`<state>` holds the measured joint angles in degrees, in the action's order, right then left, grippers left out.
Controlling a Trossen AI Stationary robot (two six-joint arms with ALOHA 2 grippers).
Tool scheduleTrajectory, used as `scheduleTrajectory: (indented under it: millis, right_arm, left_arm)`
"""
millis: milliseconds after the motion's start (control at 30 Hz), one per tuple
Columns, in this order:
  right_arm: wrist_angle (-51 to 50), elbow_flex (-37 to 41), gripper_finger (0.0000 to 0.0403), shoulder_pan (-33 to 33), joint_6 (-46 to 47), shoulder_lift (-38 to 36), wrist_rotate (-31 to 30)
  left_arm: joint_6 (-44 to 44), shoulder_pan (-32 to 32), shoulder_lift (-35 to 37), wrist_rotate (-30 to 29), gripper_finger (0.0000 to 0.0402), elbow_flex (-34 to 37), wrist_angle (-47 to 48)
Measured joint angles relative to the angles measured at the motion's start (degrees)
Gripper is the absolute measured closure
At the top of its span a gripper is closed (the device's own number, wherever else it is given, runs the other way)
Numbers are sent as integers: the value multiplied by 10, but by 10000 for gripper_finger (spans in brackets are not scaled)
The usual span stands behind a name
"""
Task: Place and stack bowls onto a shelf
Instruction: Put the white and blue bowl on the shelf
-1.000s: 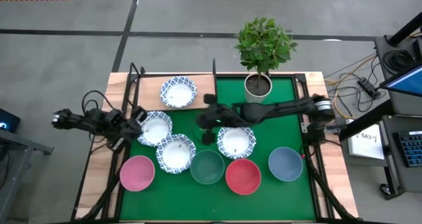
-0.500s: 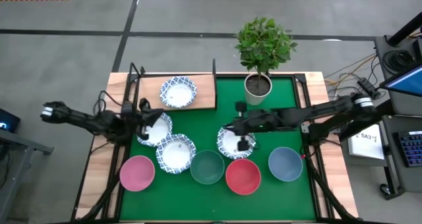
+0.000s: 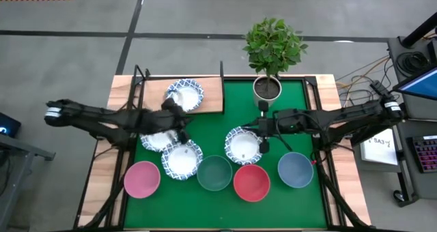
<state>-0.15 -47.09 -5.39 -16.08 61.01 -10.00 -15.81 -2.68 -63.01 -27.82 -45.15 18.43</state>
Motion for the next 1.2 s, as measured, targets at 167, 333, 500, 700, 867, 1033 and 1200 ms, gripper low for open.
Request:
scheduleTrajectory:
  millis: [167,333,500,700,867,1033,1200]
  right_arm:
    - [-1,3,394,0,-3,15,0]
    - [-12,3,394,0,13,21,0]
    - [-32,3,394,0,33,21,0]
    - [-39,13,394,0,57,22,0]
    - [-41,20,394,0,71,22,0]
    - [-40,22,394,0,78,22,0]
    - [-40,22,394,0,81,22,0]
  left_arm:
    - [22,70,-109,14,402,-52,102]
    - [52,136,-176,80,402,-58,104]
    - [56,170,-206,96,402,-58,105]
    - [33,184,-190,84,402,-58,181]
    - [-21,201,-140,60,402,-81,340]
    - [-26,200,-85,104,402,-116,319]
    - [68,217,-83,109,402,-106,113]
